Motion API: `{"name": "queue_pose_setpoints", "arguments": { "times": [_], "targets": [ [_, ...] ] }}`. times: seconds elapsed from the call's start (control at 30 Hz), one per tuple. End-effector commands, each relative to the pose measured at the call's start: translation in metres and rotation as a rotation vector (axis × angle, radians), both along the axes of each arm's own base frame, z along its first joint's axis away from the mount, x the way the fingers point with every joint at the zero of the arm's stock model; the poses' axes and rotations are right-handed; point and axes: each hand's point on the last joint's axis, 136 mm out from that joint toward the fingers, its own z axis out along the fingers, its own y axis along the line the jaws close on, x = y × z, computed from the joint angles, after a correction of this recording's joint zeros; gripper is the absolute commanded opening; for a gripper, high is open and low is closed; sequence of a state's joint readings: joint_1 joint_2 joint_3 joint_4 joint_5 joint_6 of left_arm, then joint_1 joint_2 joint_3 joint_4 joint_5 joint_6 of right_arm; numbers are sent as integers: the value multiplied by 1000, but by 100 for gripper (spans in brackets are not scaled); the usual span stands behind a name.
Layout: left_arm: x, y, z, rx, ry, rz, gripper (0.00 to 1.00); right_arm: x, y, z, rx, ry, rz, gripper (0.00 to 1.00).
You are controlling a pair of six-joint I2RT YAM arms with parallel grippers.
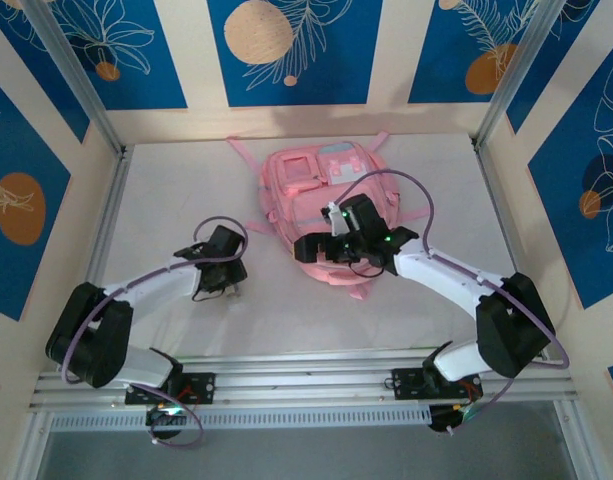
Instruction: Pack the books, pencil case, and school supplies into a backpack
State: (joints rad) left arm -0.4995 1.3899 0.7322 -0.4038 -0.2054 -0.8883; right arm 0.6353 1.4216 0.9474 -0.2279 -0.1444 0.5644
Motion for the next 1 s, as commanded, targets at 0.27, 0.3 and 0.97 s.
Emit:
{"name": "queue_pose_setpoints", "arguments": {
  "times": [0.27, 0.3, 0.97],
  "targets": [
    [10, -4, 34, 19, -44, -68, 68, -9, 28, -3, 21, 3, 106, 99],
    [7, -2, 29, 23, -31, -63, 69, -9, 29, -4, 19, 4, 108, 99],
    [-17, 10, -41, 118, 160, -67, 70, -6, 22, -4, -31, -24, 67, 99]
  ]
}}
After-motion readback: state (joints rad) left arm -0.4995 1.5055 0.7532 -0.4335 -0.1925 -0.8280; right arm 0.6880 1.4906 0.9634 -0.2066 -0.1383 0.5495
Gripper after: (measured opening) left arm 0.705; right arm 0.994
